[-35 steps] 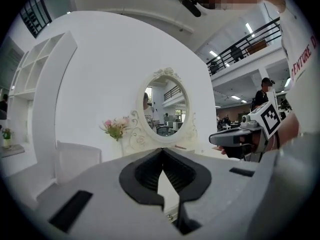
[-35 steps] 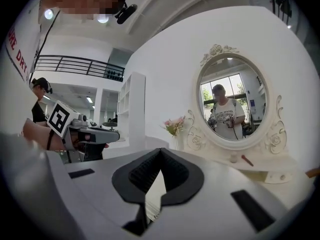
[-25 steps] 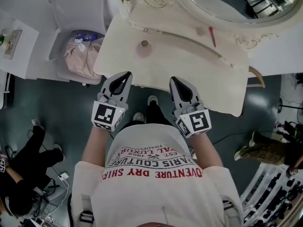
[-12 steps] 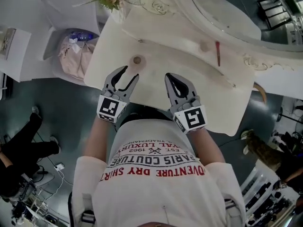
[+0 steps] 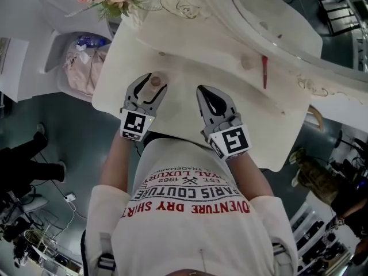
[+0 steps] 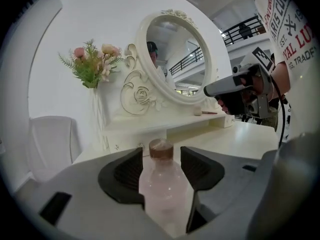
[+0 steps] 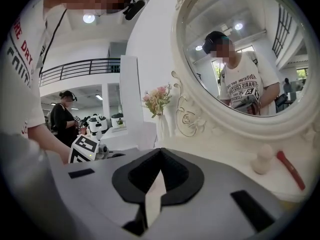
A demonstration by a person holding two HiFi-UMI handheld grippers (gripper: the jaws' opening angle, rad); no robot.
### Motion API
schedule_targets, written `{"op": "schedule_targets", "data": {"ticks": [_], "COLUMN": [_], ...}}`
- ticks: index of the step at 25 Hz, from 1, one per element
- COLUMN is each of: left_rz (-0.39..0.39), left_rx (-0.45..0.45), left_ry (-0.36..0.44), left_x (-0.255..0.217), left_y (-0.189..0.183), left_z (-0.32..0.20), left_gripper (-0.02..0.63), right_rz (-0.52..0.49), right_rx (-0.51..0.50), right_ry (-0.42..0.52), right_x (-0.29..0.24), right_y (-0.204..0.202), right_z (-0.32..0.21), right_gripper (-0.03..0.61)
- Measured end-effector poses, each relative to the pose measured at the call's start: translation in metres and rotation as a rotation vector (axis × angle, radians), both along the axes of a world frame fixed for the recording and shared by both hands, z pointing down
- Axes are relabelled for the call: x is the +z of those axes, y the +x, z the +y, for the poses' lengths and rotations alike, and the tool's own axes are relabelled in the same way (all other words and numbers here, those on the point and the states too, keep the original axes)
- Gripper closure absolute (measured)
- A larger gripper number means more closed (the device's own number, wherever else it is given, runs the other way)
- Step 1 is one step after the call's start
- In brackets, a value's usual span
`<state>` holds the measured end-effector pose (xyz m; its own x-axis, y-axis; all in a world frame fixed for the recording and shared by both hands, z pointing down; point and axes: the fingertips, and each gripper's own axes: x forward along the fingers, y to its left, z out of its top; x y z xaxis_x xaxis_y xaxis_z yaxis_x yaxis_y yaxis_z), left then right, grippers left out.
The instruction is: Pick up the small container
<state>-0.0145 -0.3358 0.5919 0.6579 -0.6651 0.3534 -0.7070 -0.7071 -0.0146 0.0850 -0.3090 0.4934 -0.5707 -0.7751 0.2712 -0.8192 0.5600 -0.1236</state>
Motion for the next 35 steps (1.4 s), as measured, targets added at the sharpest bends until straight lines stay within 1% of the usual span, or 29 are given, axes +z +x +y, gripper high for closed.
{"op": "schedule_targets", "data": {"ticks": [2, 5, 8, 11, 15, 20, 23, 26, 30, 33, 35], "left_rz": [0.004, 0.012, 0.024, 0.016, -0.002, -0.024, -0.006, -0.023, -0.011, 0.005, 0.014], "left_rx": [-0.011, -0.001, 0.011, 0.023, 0.056, 0.077, 0.098, 0.148, 0.187, 0.224, 0.246], "left_ry": [-0.007, -0.021, -0.019, -0.043, -0.065, -0.094, -0.106, -0.105, -0.057, -0.012, 0.0], "left_x": [0.004, 0.008, 0.006, 0.006, 0.006, 0.002, -0.013, -0.034, -0.073, -0.106, -0.125], "left_y": [0.0, 0.004, 0.005, 0.005, 0.005, 0.004, 0.002, 0.002, -0.002, -0.004, -0.005], "left_z": [-0.005, -0.006, -0.005, -0.006, -0.007, -0.006, -0.005, -0.005, -0.002, 0.002, 0.008], "left_gripper": [0.374, 0.421, 0.439, 0.463, 0.466, 0.468, 0.468, 0.468, 0.468, 0.468, 0.468], "right_rz": [0.0, 0.001, 0.007, 0.022, 0.042, 0.061, 0.059, 0.051, 0.048, 0.056, 0.056], "right_rx": [0.006, 0.014, 0.03, 0.047, 0.075, 0.122, 0.152, 0.183, 0.205, 0.244, 0.272], "right_ry": [0.002, -0.004, -0.02, -0.031, -0.028, -0.025, -0.016, 0.007, 0.045, 0.071, 0.083], "right_x": [0.0, 0.001, 0.005, 0.009, 0.011, 0.01, 0.003, -0.012, -0.032, -0.046, -0.054], "right_y": [0.002, 0.007, 0.012, 0.015, 0.015, 0.015, 0.015, 0.012, 0.004, 0.002, 0.001], "right_z": [-0.003, -0.004, -0.003, -0.001, 0.001, 0.003, 0.003, 0.001, 0.003, 0.004, 0.006], "right_gripper": [0.58, 0.58, 0.58, 0.58, 0.58, 0.58, 0.58, 0.58, 0.58, 0.58, 0.58]}}
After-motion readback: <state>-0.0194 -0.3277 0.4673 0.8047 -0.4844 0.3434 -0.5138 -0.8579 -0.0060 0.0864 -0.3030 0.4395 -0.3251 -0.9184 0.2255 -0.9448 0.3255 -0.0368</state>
